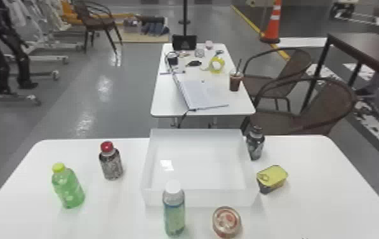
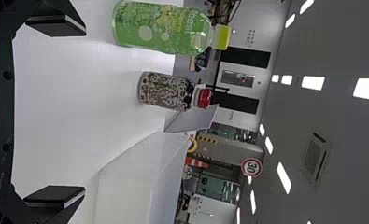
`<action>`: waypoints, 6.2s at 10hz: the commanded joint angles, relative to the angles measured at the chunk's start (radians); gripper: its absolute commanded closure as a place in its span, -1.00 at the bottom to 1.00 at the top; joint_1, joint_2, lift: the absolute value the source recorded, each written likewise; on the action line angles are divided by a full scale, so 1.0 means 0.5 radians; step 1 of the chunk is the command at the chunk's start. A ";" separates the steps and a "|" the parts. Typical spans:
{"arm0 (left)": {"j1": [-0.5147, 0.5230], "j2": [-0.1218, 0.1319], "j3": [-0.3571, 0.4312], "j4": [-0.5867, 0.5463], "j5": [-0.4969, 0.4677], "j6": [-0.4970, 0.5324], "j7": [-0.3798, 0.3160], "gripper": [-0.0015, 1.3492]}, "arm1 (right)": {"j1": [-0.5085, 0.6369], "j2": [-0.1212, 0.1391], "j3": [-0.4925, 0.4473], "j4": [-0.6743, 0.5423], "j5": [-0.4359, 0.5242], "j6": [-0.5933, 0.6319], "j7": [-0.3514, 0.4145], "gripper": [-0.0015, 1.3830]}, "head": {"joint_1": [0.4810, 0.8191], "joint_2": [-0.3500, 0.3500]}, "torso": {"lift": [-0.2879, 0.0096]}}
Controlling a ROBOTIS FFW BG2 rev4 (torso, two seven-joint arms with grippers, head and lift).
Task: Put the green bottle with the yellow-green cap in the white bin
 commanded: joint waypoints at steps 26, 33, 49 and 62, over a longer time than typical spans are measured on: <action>-1.080 0.040 -0.028 0.834 -0.457 0.153 1.107 -0.84 | -0.046 0.015 0.015 0.043 -0.014 0.000 0.025 -0.52 | -0.60 0.00 | 0.26; -1.126 0.086 -0.021 0.997 -0.442 0.064 1.203 0.38 | -0.043 0.021 0.015 0.043 -0.014 0.000 0.028 -0.51 | -0.60 0.00 | 0.26; -1.433 0.175 -0.902 0.166 -1.424 0.822 -0.338 0.37 | -0.083 0.034 0.034 0.101 -0.048 0.000 0.037 -0.51 | -0.60 0.00 | 0.26; -0.669 -0.005 0.022 -0.061 -0.758 -0.034 0.107 -0.78 | -0.092 0.031 0.040 0.110 -0.057 0.000 0.049 -0.51 | -0.60 0.00 | 0.26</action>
